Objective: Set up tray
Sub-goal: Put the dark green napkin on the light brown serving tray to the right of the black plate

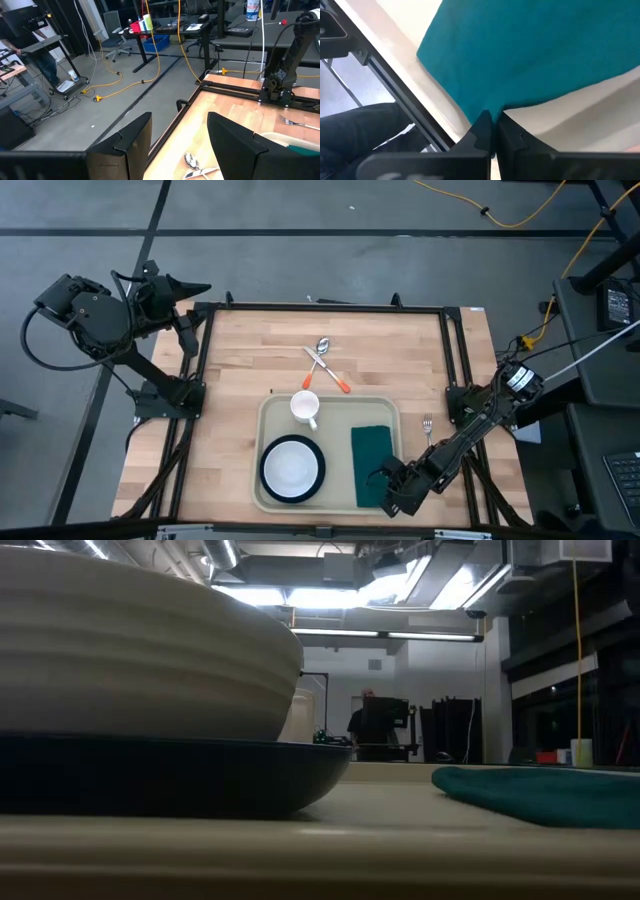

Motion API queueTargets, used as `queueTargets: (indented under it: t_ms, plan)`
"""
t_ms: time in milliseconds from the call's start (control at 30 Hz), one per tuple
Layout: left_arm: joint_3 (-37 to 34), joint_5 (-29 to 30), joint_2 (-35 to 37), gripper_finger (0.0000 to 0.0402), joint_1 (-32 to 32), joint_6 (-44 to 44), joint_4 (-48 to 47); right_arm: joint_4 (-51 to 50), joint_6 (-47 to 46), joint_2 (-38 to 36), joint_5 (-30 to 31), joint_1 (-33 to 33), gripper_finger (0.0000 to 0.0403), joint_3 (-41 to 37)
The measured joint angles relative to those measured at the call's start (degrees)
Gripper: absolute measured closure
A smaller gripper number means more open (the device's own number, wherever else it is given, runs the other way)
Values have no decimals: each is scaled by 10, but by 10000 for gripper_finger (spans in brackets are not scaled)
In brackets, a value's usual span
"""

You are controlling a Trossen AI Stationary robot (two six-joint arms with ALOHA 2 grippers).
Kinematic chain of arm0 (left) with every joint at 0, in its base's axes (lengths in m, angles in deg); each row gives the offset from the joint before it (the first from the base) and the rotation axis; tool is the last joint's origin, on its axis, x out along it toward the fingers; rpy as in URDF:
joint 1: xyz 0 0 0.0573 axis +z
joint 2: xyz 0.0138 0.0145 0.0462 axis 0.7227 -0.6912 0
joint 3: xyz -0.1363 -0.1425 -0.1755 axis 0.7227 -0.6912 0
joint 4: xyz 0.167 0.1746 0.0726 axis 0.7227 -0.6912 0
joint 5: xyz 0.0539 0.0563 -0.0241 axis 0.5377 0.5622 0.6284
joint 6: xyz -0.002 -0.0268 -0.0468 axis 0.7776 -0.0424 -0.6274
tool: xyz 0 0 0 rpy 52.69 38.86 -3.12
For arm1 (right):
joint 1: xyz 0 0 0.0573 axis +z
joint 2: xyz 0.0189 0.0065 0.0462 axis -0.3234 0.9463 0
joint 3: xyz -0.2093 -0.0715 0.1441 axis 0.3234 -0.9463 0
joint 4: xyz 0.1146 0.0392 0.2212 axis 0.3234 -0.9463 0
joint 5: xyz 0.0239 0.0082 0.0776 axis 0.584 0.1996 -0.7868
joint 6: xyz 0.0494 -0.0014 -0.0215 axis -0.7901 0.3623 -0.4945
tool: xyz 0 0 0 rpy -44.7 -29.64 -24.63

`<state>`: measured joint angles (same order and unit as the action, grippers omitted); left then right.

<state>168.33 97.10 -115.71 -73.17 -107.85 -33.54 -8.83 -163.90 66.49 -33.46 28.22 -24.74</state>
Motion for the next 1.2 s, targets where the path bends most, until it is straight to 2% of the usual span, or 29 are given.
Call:
queueTargets:
  t_ms: [867,1200]
  plan:
    - [0,-1,0,215,0,2,4,-9,2,0,22,-15,393,0]
    - [0,-3,-4,215,0,0,4,-9,1,0,22,-15,338,0]
